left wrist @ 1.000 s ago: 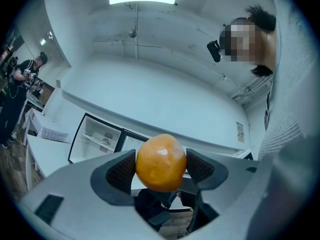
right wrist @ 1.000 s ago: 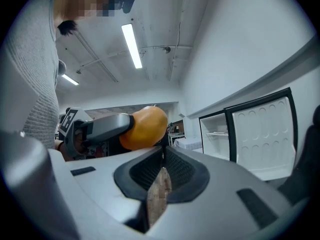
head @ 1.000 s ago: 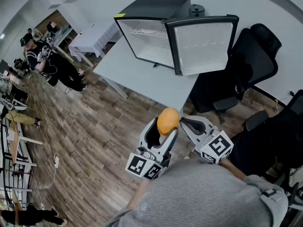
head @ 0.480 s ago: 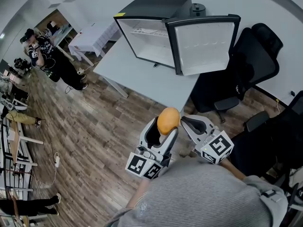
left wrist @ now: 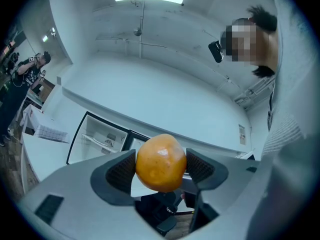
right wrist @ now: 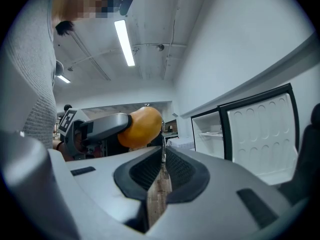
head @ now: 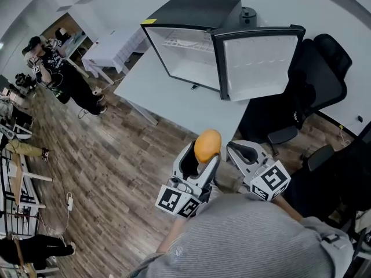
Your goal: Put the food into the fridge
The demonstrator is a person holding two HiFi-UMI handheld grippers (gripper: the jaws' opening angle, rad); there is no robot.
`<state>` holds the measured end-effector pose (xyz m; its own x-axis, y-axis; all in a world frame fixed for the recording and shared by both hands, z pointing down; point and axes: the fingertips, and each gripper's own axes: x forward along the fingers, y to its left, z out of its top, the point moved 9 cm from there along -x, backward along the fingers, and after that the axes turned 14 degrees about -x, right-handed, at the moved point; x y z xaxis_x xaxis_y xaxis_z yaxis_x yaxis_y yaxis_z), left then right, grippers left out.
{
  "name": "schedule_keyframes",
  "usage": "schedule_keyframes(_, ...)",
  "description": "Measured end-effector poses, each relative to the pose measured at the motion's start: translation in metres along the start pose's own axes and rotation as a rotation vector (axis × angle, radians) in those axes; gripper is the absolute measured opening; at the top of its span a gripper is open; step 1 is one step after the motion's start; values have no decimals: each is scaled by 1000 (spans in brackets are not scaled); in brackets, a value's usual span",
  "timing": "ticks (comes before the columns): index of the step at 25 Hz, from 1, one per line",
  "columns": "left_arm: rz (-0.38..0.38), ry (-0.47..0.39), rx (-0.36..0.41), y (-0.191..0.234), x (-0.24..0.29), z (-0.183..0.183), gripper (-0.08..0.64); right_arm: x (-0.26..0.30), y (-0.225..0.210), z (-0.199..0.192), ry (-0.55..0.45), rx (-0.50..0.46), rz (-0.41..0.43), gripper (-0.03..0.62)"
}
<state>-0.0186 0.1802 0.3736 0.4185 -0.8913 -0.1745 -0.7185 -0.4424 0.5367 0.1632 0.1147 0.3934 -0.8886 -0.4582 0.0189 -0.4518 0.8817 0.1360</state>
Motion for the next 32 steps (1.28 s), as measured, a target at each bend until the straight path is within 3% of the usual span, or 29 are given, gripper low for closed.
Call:
schedule_keyframes(19, -100, 35, -27, 146, 90, 87, 325, 166, -65, 7, 45, -17, -50, 14)
schedule_keyframes(32, -173, 94, -59, 228, 122, 112, 325, 227, -81, -8, 118, 7, -203, 14)
